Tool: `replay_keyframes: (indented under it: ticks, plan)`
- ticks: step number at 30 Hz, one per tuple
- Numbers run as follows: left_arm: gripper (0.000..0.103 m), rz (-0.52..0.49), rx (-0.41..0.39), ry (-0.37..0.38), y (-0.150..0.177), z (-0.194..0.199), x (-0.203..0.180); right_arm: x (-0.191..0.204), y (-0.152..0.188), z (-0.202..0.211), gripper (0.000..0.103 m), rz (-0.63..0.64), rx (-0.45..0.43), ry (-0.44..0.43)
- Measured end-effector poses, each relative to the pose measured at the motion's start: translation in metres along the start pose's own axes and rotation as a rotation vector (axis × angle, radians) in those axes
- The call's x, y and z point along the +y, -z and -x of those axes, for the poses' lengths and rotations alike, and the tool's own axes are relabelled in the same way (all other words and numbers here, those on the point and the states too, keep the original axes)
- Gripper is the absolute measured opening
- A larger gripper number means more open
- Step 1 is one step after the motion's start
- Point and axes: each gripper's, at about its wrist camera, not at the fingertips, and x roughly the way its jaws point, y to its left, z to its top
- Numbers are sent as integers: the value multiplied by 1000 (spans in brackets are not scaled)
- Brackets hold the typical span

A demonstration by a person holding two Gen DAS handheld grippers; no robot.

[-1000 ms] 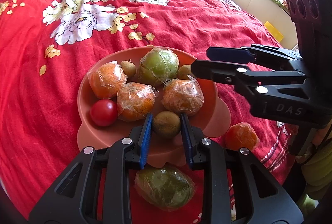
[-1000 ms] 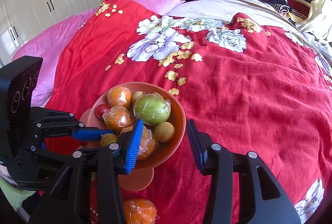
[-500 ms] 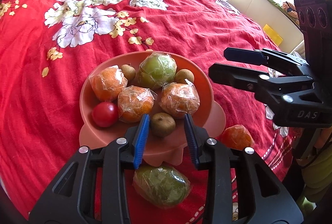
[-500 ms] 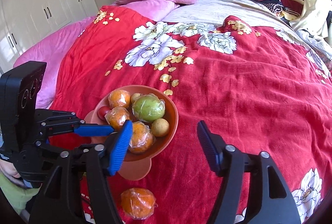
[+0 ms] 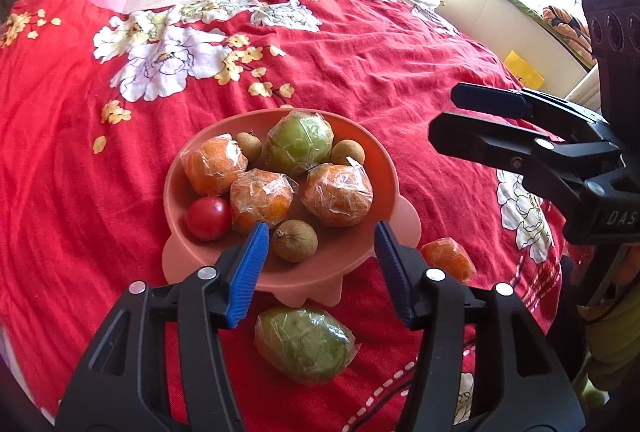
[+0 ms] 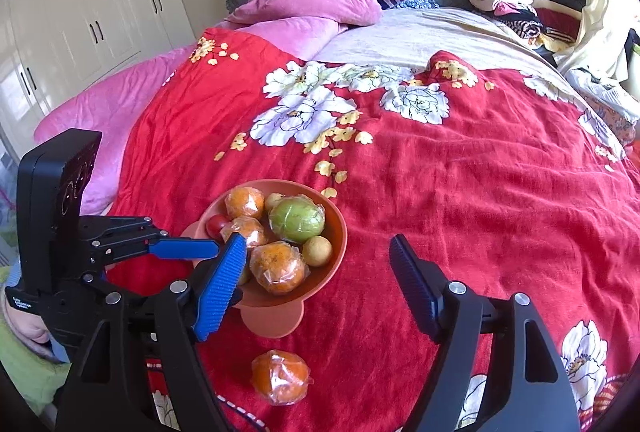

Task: Organize fruits
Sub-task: 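Pull both open tools back away from the bowl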

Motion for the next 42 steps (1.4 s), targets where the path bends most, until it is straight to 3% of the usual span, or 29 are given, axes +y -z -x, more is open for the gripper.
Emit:
replay_keyframes:
  ticks: [10, 25, 42]
  plan:
    - [71, 23, -31, -30, 2, 19, 4, 8, -4, 18, 79, 12, -35, -1]
    - [92, 60, -77, -55, 3, 41, 6, 19, -2, 39, 89, 26, -66, 10]
    - [93, 106, -109, -90, 12, 63, 13, 29, 5, 57, 93, 44, -83, 26]
